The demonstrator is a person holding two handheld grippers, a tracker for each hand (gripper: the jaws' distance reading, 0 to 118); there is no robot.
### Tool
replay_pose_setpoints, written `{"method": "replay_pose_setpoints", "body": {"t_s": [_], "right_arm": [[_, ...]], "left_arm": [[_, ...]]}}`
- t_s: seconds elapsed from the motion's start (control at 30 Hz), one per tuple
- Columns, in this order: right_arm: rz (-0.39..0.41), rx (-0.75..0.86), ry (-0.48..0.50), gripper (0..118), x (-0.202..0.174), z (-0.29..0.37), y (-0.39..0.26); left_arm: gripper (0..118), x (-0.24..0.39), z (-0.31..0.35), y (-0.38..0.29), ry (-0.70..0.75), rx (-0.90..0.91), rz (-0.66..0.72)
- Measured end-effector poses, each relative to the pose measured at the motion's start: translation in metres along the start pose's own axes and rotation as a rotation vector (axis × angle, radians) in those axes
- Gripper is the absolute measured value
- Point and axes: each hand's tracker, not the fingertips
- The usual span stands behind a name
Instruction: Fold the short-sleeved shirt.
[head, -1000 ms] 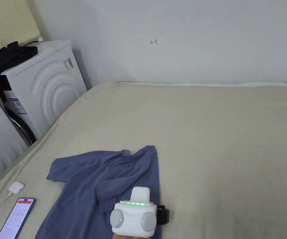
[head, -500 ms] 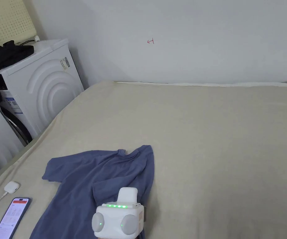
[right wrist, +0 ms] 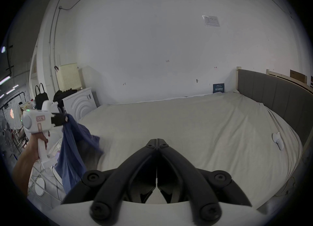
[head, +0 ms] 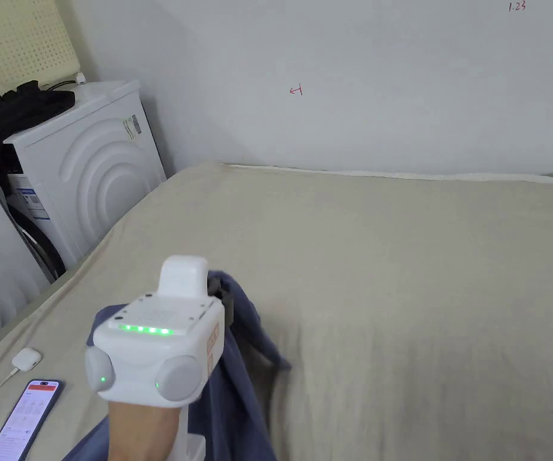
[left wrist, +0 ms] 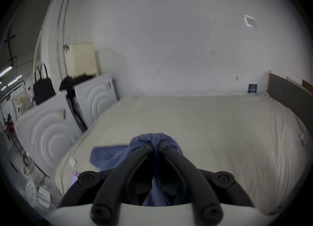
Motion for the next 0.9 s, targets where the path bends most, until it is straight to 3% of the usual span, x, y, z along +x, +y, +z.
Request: {"method": "replay_pose_setpoints", "body": {"t_s": [0.17,0.4,0.6,0.8,0.9], "right_arm": [[0.005,0.033,0.013,0,-0.007,0.011,0.01],[-0.001,0.096,0.002,0,0.001,0.038,0.026],[-0.046,0.176,-0.047,0,0.02,0.067,0.039],[-0.058,0.237,-0.088,0,0.045,0.093,0.045],[-0.042,0.268,-0.085,0,0.055,0.1,0.044]], "left_arm": [[6,0.016,0.036,0.044,-0.102,0.129,-0.017],[6,0.073,0.072,0.057,-0.244,0.171,-0.099],[6,0.16,0.091,0.049,-0.44,0.142,-0.157],[6,0.265,0.121,0.023,-0.668,0.124,-0.324],[6,0.307,0.133,-0.005,-0.736,0.071,-0.31]]}}
